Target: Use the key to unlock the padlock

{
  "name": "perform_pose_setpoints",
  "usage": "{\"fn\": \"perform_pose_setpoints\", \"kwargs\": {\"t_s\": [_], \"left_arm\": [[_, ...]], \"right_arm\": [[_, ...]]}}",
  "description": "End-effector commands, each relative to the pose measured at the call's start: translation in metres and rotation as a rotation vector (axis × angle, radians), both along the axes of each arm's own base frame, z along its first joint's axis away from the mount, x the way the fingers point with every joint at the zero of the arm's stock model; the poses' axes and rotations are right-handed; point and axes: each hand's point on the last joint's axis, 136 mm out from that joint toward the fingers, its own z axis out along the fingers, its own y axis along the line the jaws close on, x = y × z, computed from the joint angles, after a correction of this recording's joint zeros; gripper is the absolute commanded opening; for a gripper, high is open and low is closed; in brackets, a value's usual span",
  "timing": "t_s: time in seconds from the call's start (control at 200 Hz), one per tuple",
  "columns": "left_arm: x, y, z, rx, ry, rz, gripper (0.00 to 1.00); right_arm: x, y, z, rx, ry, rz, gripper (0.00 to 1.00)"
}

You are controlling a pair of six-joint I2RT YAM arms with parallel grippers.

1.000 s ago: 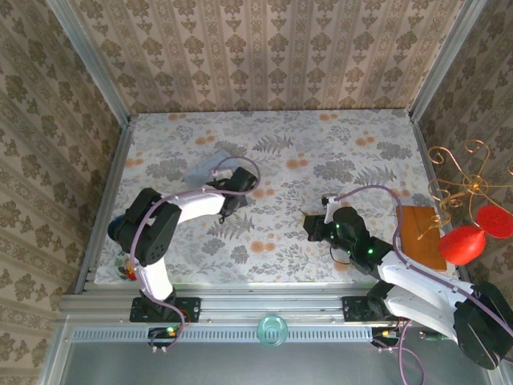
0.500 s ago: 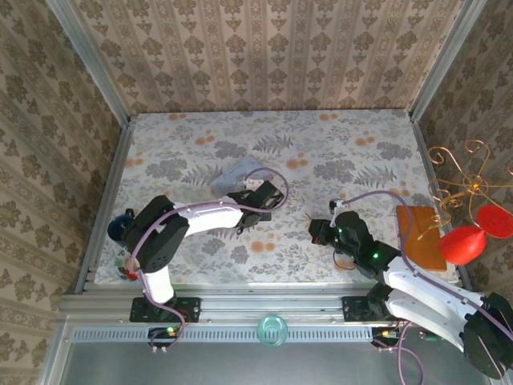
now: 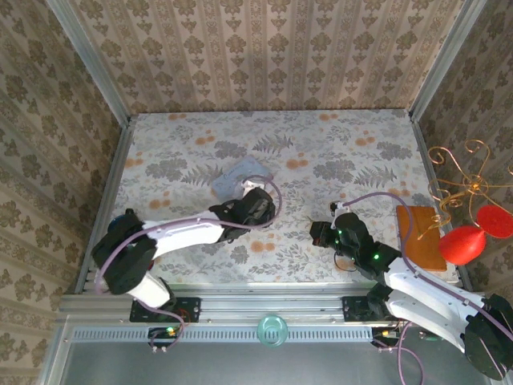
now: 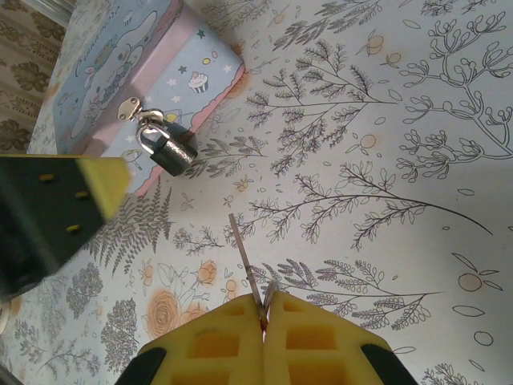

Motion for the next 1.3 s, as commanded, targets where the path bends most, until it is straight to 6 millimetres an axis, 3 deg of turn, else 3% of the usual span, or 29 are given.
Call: {"fn": "perform_pose_setpoints", "kwargs": {"t_s": [0.0, 0.14, 0.28, 0.55, 0.76, 0.87, 0.965, 1.145, 1.29], "left_arm": [[-0.020, 0.001, 0.002, -0.073, -0.034, -0.078, 0.68], [-0.037, 0.002, -0.006, -0.218, -0.039, -0.117, 0.68], [-0.033, 0.002, -0.012, -0.199, -0.045, -0.138, 0.68], [0.006, 0.007, -0.024, -0.244, -0.008, -0.107, 0.66], [0.046, 0.043, -0.044, -0.189, 0.033, 0.004, 0.66], [0.066, 0.063, -0.041, -0.203, 0.017, 0.043, 0.65], [0.079, 0.066, -0.032, -0.265, -0.036, 0.023, 0.62], [0.068, 0.050, -0.023, -0.374, -0.135, -0.085, 0.62], [0.062, 0.060, -0.042, -0.466, -0.091, -0.040, 0.60]], "right_arm": [[0.000, 0.000, 0.001, -0.001, -0.004, -0.003, 0.00], [0.000, 0.003, 0.003, -0.011, -0.003, 0.007, 0.00], [0.000, 0.008, 0.005, 0.002, 0.001, 0.004, 0.00], [-0.005, 0.015, 0.006, -0.009, 0.001, -0.007, 0.00], [-0.007, 0.016, 0.007, -0.014, 0.009, -0.019, 0.00], [-0.007, 0.019, 0.007, -0.017, 0.010, -0.016, 0.00], [-0.007, 0.018, 0.007, -0.017, 0.015, -0.029, 0.00], [-0.006, 0.020, 0.003, -0.008, 0.024, -0.038, 0.00], [-0.007, 0.022, 0.000, -0.013, 0.032, -0.032, 0.00]]}}
